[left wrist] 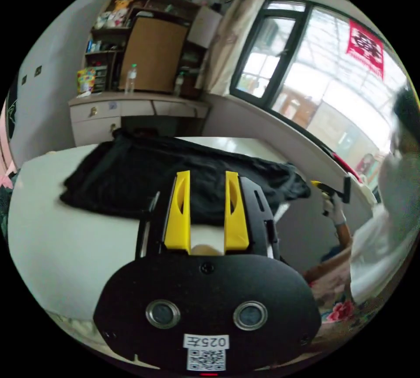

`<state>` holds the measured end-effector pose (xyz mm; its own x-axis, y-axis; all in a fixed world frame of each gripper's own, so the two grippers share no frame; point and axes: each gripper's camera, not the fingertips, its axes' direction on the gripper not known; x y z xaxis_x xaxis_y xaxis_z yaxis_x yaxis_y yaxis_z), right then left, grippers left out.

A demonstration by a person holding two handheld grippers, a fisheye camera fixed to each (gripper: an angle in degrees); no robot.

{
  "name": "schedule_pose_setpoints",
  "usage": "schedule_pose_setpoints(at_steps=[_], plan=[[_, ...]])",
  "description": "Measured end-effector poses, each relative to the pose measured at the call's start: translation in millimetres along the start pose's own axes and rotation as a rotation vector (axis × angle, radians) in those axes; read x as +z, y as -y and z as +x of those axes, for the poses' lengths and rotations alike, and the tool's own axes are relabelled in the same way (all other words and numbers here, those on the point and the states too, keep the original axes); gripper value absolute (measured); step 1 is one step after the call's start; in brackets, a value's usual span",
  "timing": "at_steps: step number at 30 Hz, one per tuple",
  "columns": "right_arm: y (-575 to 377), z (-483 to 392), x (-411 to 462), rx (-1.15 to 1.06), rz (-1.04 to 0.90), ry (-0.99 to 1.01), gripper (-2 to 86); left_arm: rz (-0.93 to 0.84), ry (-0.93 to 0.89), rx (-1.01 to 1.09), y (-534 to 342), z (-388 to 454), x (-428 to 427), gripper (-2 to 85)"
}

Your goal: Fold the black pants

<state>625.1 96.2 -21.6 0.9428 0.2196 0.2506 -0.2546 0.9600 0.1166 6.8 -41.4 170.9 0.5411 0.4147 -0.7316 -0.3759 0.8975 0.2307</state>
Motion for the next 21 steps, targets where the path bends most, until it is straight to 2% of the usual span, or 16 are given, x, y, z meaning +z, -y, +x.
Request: schedule_pose_setpoints(at_steps=[3, 7, 11, 12, 15, 21], plan=[[-11, 0, 10, 0.001, -0.006, 0.040, 15.7, -0.069, -0.011, -0.018, -50, 49, 16, 7.9], [-17, 4, 12, 0.025, 0.009, 0.053, 16.3, 0.010, 0.053, 0.004, -83, 91, 22, 8.2], [-22, 13, 7, 0.053, 0.040, 0.064, 16.1, -0.057, 0.015, -0.103, -90, 89, 52, 8.5], [-23, 14, 5, 0.053, 0.044, 0.066, 16.1, -0.018, 0.043, -0.116, -93, 91, 50, 8.3], [-25, 12, -1, 0.035, 0.048, 0.051, 15.7, -0.010, 0.109, -0.108, -96, 95, 46, 8.5], [-22, 8, -7, 0.013, 0.061, 0.081, 11.9, -0.006, 0.088, -0.120, -92, 91, 43, 6.2]])
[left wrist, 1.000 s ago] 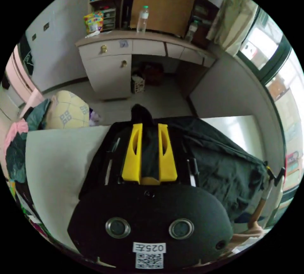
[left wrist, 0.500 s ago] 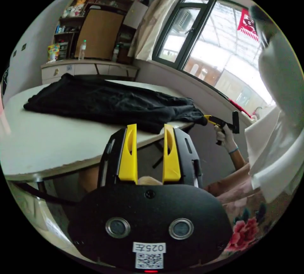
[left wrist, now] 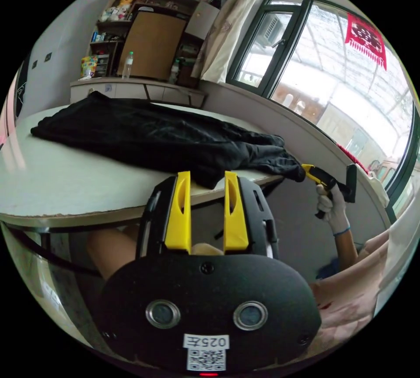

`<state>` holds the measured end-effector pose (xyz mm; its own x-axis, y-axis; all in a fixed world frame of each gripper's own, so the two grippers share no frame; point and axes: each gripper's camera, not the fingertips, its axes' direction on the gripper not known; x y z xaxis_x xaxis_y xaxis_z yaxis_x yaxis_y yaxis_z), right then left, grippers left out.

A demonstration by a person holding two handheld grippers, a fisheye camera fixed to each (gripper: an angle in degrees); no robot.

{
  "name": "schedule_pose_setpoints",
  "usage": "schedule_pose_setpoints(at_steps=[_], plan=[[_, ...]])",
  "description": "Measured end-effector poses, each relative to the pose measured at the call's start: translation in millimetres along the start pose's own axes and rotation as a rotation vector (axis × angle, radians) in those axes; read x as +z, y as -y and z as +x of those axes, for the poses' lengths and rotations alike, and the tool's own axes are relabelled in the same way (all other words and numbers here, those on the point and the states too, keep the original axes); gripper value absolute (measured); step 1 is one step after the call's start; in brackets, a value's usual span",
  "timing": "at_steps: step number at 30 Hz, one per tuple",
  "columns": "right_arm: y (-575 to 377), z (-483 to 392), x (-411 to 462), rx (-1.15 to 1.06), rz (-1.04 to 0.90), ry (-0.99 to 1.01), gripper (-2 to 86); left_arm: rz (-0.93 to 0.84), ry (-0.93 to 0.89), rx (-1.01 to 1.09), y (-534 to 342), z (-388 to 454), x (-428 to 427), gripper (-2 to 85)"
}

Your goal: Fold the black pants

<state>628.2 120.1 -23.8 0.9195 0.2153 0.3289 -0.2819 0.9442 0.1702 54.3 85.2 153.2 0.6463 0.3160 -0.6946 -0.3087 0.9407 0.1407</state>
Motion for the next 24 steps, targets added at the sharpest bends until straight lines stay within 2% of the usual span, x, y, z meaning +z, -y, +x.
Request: schedule_pose_setpoints(at_steps=[3, 7, 9, 11, 14, 17, 22, 24], plan=[[12, 0, 3, -0.024, -0.027, 0.062, 5.9, 0.072, -0.019, -0.029, 4, -9, -16, 0.7], [42, 4, -9, -0.066, 0.010, 0.063, 0.8, 0.099, -0.116, -0.006, 26, -20, -50, -1.5], [65, 9, -22, -0.080, 0.045, 0.076, 0.2, 0.026, -0.236, -0.023, 39, -31, -65, -1.6], [78, 14, -16, -0.059, -0.060, 0.093, 0.1, -0.068, -0.322, -0.064, 38, -39, -68, -1.6], [75, 18, 9, -0.045, -0.302, 0.065, 0.5, -0.203, -0.307, -0.089, 19, -49, -60, -1.7], [60, 20, 18, -0.023, -0.385, 0.067, 1.7, -0.263, -0.293, -0.100, 3, -56, -52, -1.7], [69, 9, -7, -0.009, -0.316, 0.111, 9.0, -0.253, -0.306, -0.038, 5, -57, -65, -1.6], [90, -6, -18, -0.066, -0.239, -0.060, 12.0, -0.252, -0.278, 0.006, 6, -54, -72, -1.7]])
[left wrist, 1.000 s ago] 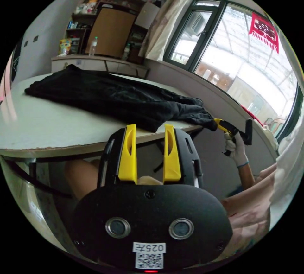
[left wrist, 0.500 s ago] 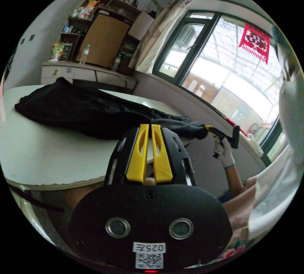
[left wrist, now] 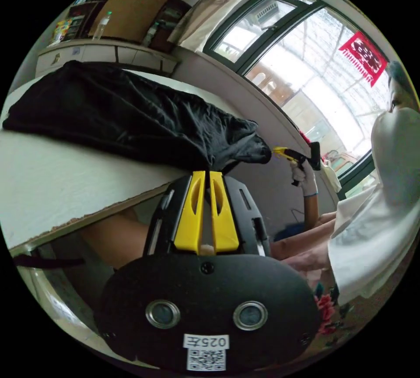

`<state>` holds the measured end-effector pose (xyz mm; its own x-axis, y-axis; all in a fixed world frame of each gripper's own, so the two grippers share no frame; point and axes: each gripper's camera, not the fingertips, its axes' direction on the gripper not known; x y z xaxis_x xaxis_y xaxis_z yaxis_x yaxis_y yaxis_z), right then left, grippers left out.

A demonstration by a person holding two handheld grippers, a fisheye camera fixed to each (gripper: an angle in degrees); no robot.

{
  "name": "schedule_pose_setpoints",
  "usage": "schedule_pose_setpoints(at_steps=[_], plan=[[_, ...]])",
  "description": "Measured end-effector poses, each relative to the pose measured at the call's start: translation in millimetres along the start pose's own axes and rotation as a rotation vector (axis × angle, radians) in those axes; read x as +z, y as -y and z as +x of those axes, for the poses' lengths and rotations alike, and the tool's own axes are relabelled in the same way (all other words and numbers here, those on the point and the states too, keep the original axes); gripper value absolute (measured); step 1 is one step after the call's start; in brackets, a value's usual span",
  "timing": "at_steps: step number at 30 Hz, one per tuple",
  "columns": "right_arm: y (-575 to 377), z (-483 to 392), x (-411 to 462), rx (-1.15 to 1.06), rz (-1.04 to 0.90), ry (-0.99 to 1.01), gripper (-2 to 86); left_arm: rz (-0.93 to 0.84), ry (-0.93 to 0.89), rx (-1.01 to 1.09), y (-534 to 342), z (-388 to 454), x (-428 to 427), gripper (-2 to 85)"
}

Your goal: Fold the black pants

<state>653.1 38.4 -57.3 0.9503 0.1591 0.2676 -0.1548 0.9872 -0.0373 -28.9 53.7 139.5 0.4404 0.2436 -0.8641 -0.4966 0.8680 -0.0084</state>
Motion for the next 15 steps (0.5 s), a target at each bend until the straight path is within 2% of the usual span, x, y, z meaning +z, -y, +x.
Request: schedule_pose_setpoints(at_steps=[4, 6, 11, 12, 15], plan=[[42, -12, 12, -0.095, 0.026, -0.123, 13.8, -0.012, -0.007, 0.006, -2, 0, 1, -1.7], [72, -3, 47, -0.091, -0.058, -0.170, 14.1, -0.015, -0.011, 0.006, -5, 0, 0, -1.7], [110, 36, 114, 0.027, -0.262, -0.033, 16.0, -0.011, -0.006, 0.002, -11, 0, -5, -1.6], [114, 34, 117, 0.048, -0.245, -0.010, 15.4, -0.017, -0.002, 0.008, -11, 1, -5, -1.5], [124, 2, 135, -0.057, -0.332, -0.067, 10.6, -0.031, 0.023, 0.025, -13, 6, -3, -1.4]])
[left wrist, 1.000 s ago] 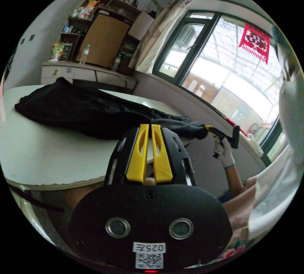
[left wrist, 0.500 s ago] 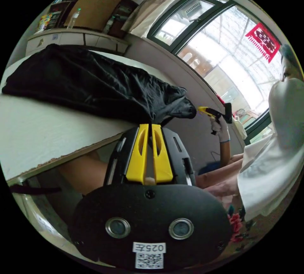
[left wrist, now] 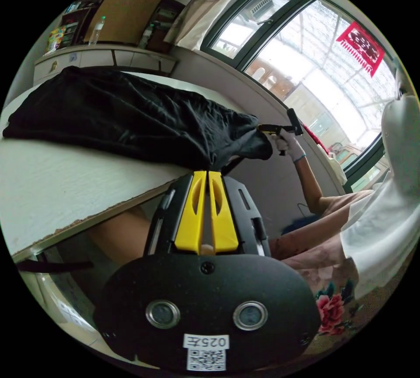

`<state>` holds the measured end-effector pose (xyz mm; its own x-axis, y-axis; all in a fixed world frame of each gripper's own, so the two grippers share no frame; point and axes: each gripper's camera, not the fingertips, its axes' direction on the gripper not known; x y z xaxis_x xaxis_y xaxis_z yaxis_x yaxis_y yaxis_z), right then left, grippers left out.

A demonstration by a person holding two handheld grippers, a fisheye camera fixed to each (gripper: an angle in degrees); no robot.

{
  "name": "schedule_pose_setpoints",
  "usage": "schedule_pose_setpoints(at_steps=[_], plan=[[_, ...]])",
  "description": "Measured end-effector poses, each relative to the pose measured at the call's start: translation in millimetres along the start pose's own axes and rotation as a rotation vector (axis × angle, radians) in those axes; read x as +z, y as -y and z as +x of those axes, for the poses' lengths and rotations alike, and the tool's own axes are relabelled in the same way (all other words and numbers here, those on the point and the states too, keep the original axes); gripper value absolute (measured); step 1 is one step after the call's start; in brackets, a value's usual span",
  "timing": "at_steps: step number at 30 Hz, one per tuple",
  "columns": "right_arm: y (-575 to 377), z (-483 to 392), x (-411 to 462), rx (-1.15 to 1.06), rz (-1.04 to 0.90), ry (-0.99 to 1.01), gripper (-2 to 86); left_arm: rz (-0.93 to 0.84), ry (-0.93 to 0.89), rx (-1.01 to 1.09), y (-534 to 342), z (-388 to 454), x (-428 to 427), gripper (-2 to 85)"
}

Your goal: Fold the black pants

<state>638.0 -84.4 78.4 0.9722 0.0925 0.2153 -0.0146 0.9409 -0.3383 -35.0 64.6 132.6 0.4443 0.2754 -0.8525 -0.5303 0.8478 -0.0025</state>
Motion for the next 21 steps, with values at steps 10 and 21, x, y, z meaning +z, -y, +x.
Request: schedule_pose_setpoints(at_steps=[10, 21], plan=[[114, 5, -7, -0.056, -0.005, -0.527, 4.3, 0.059, -0.172, 0.006, 52, 57, 77, -1.2], [103, -100, -36, -0.155, 0.211, -0.485, 7.3, 0.155, 0.198, -0.038, 16, -7, -65, 1.8]])
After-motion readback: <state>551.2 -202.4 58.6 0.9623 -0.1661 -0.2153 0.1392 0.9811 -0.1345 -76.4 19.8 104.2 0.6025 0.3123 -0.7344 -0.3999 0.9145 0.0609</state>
